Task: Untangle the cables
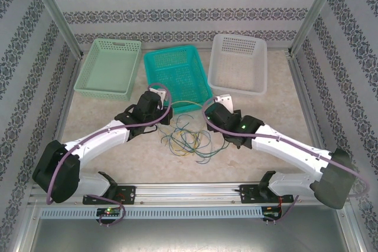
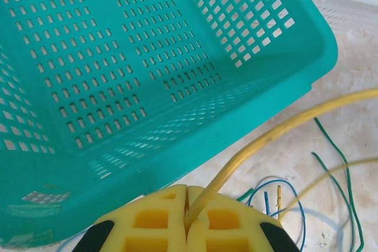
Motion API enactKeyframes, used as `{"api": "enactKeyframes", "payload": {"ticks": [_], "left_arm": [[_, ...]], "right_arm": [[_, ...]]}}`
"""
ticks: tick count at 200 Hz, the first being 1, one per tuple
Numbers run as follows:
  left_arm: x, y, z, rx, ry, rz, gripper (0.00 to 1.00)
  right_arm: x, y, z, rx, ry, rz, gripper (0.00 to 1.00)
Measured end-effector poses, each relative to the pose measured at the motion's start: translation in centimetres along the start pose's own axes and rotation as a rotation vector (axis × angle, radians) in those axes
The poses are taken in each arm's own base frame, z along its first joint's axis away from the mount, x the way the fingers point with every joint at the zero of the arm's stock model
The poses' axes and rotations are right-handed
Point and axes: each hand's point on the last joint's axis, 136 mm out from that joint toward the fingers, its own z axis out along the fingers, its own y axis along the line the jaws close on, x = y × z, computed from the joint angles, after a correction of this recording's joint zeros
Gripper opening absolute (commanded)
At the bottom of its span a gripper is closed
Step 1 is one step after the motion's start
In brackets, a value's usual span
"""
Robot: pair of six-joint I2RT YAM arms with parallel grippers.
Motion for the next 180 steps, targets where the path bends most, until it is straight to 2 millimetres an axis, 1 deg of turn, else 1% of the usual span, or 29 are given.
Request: {"api": "enactKeyframes", "payload": {"ticks": [10, 25, 38, 52, 72, 98, 113, 131, 169, 180], "left_arm": [[-0.1, -0.1, 0.1, 0.003, 0.001, -0.006, 0.0], [-0.3, -0.4, 0.3, 0.012, 0.005, -0.017, 0.0], [-0.4, -0.6, 0.4, 0.019, 0.009, -0.026, 0.0], [-0.5, -0.7, 0.5, 0.026, 0.009, -0.04, 0.0], [-0.6, -1.1, 0.5, 0.046, 0.006, -0.065, 0.0], [-0.9, -1.5, 0.5, 0.063, -0.001, -0.091, 0.0], [-1.2, -1.6, 0.7, 0.069, -0.008, -0.101, 0.0], [-1.2, -1.6, 0.7, 0.07, -0.011, -0.11, 0.0], [-1.7, -1.6, 0.7, 0.066, -0.03, -0.115, 0.0], [-1.8, -1.6, 0.7, 0.063, -0.036, -0.114, 0.0]], "right_arm": [[0.3, 0.7, -0.2, -0.03, -0.007, 0.003, 0.72], [0.9, 2.0, -0.3, -0.087, -0.015, -0.001, 0.72], [1.6, 3.6, -0.4, -0.14, -0.015, -0.017, 0.73], [2.4, 5.7, -0.2, -0.194, -0.009, -0.038, 0.76], [3.6, 8.8, 0.9, -0.257, 0.016, -0.065, 0.78], [6.2, 12.2, 3.4, -0.288, 0.091, -0.134, 0.78], [7.2, 14.0, 4.6, -0.308, 0.121, -0.167, 0.75], [7.8, 15.8, 5.1, -0.346, 0.134, -0.19, 0.69], [8.0, 17.1, 5.0, -0.402, 0.137, -0.192, 0.52], [8.1, 17.5, 4.8, -0.421, 0.139, -0.188, 0.49]]}}
